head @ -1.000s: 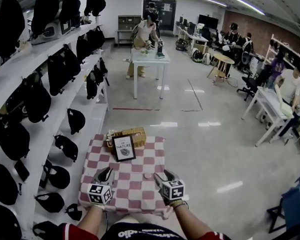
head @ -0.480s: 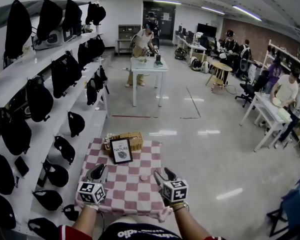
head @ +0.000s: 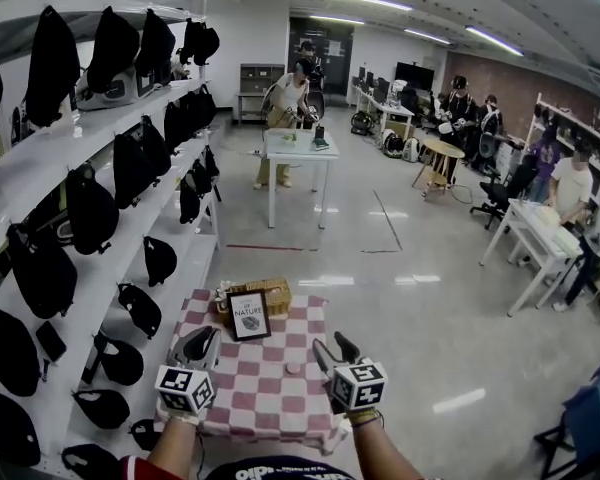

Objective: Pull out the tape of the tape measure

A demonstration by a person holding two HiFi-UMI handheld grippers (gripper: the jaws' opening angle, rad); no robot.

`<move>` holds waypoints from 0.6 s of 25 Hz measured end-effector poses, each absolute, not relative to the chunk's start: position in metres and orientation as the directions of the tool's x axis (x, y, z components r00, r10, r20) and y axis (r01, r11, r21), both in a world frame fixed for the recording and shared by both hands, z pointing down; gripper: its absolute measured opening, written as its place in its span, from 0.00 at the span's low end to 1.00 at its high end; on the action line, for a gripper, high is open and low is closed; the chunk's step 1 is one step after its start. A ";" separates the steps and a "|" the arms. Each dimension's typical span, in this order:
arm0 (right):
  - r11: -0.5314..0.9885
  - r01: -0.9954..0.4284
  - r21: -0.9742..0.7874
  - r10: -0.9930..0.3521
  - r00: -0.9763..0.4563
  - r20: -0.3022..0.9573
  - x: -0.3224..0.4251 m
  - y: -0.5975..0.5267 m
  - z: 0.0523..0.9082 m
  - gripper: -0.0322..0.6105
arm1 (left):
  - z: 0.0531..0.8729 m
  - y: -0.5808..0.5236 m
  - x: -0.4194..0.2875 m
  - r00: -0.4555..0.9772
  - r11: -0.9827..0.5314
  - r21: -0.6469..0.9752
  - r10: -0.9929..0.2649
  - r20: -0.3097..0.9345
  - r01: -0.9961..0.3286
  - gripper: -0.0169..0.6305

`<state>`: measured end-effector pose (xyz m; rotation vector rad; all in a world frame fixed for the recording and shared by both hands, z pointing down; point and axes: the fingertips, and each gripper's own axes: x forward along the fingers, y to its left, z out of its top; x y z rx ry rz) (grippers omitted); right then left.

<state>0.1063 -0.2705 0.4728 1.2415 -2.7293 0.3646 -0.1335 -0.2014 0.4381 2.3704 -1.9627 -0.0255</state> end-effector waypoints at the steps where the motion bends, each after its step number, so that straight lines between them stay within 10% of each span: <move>1: 0.632 -0.758 -0.162 -0.732 -0.652 0.199 0.105 -0.271 0.466 0.39 | 0.431 -0.202 -0.135 0.188 -0.187 0.055 -0.982 0.021 -0.981 0.13; 15: 0.605 -0.791 -0.095 -0.779 -0.612 0.135 0.086 -0.269 0.418 0.32 | 0.399 -0.197 -0.150 0.232 -0.232 0.019 -0.973 -0.020 -0.972 0.03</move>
